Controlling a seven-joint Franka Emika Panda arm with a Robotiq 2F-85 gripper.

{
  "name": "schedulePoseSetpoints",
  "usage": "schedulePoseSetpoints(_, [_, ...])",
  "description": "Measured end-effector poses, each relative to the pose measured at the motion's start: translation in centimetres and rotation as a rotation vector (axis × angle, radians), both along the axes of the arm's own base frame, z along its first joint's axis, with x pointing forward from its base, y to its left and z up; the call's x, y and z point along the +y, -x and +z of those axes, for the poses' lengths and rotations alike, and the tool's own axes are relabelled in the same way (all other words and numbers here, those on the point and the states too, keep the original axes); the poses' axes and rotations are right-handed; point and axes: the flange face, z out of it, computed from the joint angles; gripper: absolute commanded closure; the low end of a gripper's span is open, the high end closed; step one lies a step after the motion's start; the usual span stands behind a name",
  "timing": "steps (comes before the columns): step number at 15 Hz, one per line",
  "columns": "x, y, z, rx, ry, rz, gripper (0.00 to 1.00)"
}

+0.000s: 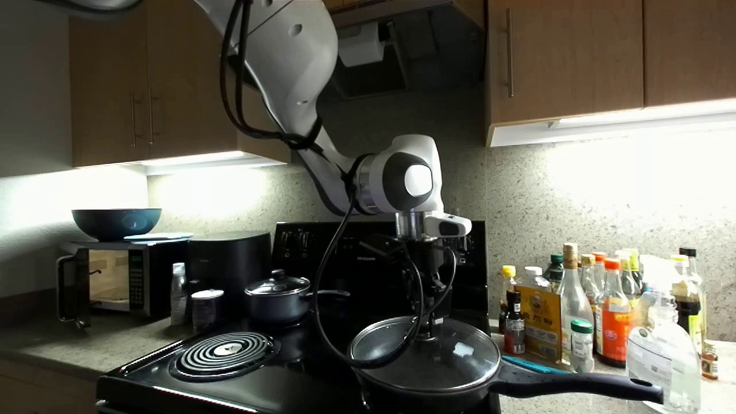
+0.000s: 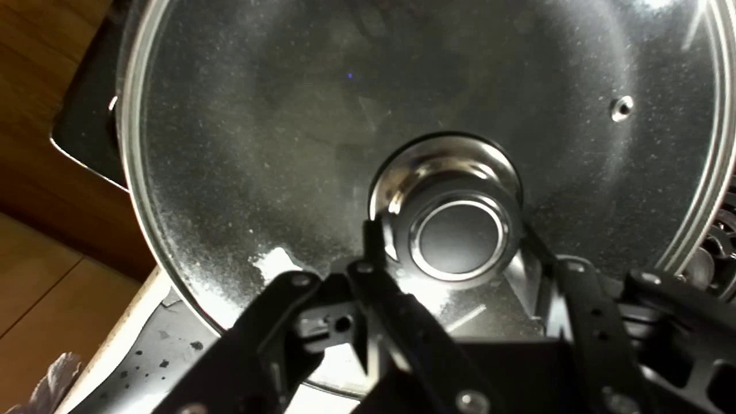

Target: Put the lid on the pot, then put the lid on the stove

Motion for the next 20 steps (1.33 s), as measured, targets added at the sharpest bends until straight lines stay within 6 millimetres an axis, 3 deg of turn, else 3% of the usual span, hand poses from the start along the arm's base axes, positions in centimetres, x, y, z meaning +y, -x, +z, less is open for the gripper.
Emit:
schedulePoseSetpoints(1, [0.1,-0.1,0.1,0.002,-0.004,-0.001,0.26])
schedulePoseSetpoints(2, [0.2,-0.1,0.1,0.006,-0.008,-0.002,0.24])
schedulePoseSetpoints(3, [0.2,-0.1,0.1,0.008,-0.009,-0.002,0.44])
schedulePoseSetpoints(6, [0.2,-0.1,0.0,0.009,-0.009,-0.001,0.25])
schedulePoseSetpoints(7, [0.2,-0.1,0.0,0.009,-0.009,-0.001,0.05])
schedulePoseSetpoints(10, [0.2,-0.1,0.0,0.009,-0.009,0.000,0.00])
schedulePoseSetpoints(18, [1.1,-0.2,-0.3,0.018,-0.013,0.017,0.00])
schedulePoseSetpoints(19, [1.2,-0.3,-0.4,0.021,-0.014,0.018,0.25])
schedulePoseSetpoints(20, [1.3,-0.3,-0.5,0.023,-0.014,0.019,0.26])
